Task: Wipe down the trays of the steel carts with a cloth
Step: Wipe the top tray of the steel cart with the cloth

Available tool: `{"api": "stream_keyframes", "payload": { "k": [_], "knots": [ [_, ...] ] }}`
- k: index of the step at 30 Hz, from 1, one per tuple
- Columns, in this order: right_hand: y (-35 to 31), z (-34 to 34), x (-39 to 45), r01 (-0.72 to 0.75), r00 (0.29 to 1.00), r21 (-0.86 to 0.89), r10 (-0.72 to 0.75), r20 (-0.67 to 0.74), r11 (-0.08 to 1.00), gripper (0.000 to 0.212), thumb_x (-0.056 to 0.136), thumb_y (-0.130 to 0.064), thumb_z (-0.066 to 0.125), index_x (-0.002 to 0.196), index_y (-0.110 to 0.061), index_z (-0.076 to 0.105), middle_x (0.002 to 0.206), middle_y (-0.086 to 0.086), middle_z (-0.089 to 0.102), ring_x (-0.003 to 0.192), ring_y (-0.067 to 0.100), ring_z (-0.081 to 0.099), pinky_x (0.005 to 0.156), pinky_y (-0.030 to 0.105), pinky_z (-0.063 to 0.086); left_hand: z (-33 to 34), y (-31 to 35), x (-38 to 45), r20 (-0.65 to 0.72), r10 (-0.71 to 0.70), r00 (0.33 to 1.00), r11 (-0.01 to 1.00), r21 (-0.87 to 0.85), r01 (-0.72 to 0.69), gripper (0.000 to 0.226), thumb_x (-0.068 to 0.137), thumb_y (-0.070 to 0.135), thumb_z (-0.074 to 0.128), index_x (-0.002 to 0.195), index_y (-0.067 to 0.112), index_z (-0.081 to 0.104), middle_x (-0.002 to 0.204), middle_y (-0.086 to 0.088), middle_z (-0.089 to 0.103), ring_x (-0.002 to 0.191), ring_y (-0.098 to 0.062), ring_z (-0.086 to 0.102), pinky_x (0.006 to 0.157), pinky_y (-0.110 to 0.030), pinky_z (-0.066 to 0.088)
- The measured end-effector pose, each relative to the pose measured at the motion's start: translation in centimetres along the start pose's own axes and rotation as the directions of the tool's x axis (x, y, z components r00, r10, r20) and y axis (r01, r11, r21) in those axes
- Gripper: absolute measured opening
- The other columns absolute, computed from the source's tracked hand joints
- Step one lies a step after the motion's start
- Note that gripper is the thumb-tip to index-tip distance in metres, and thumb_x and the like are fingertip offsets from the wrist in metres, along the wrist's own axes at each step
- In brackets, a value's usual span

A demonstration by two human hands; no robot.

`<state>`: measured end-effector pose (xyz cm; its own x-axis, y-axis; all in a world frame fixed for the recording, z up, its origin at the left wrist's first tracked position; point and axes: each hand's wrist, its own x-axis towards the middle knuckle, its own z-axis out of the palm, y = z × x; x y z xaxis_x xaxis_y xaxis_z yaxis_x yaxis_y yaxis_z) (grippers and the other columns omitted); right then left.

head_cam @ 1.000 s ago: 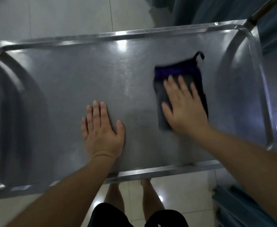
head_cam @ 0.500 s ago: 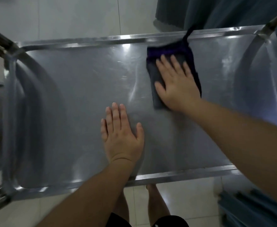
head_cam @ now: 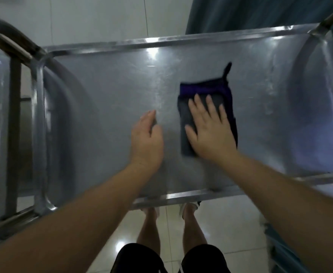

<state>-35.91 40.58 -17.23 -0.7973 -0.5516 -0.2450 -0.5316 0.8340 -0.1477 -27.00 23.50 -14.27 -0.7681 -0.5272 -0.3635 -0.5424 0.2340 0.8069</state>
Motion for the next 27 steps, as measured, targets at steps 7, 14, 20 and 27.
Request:
{"api": "stream_keyframes", "payload": {
  "k": [7, 14, 20, 27],
  "knots": [
    [-3.3, 4.8, -13.9, 0.198, 0.978, -0.06, -0.193, 0.08, 0.978, 0.067, 0.108, -0.052, 0.031, 0.167, -0.024, 0.015, 0.175, -0.005, 0.008, 0.161, 0.025, 0.007, 0.123, 0.059, 0.022, -10.1, -6.8, 3.1, -0.051, 0.249, 0.967, 0.785, 0.596, -0.17, 0.059, 0.098, 0.034, 0.043, 0.155, 0.02, 0.052, 0.163, -0.007, 0.046, 0.148, -0.031, 0.042, 0.122, -0.047, 0.03],
    [-4.4, 2.3, -1.1, 0.089, 0.994, -0.045, -0.092, -0.055, 0.995, 0.064, 0.106, -0.051, 0.034, 0.165, -0.027, 0.027, 0.172, -0.005, 0.02, 0.16, 0.022, 0.016, 0.125, 0.055, 0.018, -9.6, -10.1, 2.8, 0.042, 0.328, 0.944, 0.618, 0.747, -0.247, 0.067, 0.103, 0.041, 0.036, 0.166, 0.018, 0.032, 0.174, -0.005, 0.026, 0.161, -0.024, 0.019, 0.128, -0.038, 0.011],
    [-5.3, -1.8, 15.9, -0.108, 0.993, 0.07, 0.11, -0.03, 0.992, 0.071, 0.103, -0.058, 0.019, 0.167, -0.029, 0.008, 0.175, -0.007, -0.001, 0.161, 0.02, -0.002, 0.128, 0.05, -0.003, -9.4, -10.2, 2.9, 0.039, 0.333, 0.942, 0.605, 0.757, -0.246, 0.069, 0.102, 0.044, 0.034, 0.166, 0.018, 0.031, 0.174, -0.004, 0.024, 0.162, -0.022, 0.016, 0.13, -0.037, 0.008],
    [-6.7, -2.2, 15.6, -0.088, 0.996, 0.075, 0.088, 0.003, 0.993, 0.078, 0.101, -0.065, 0.016, 0.167, -0.026, 0.001, 0.175, -0.004, -0.007, 0.16, 0.021, -0.009, 0.128, 0.05, -0.006, -9.5, -10.3, 2.9, 0.027, 0.332, 0.943, 0.637, 0.731, -0.245, 0.065, 0.103, 0.039, 0.038, 0.165, 0.02, 0.035, 0.173, -0.003, 0.027, 0.161, -0.021, 0.018, 0.13, -0.038, 0.01]
  ]
}}
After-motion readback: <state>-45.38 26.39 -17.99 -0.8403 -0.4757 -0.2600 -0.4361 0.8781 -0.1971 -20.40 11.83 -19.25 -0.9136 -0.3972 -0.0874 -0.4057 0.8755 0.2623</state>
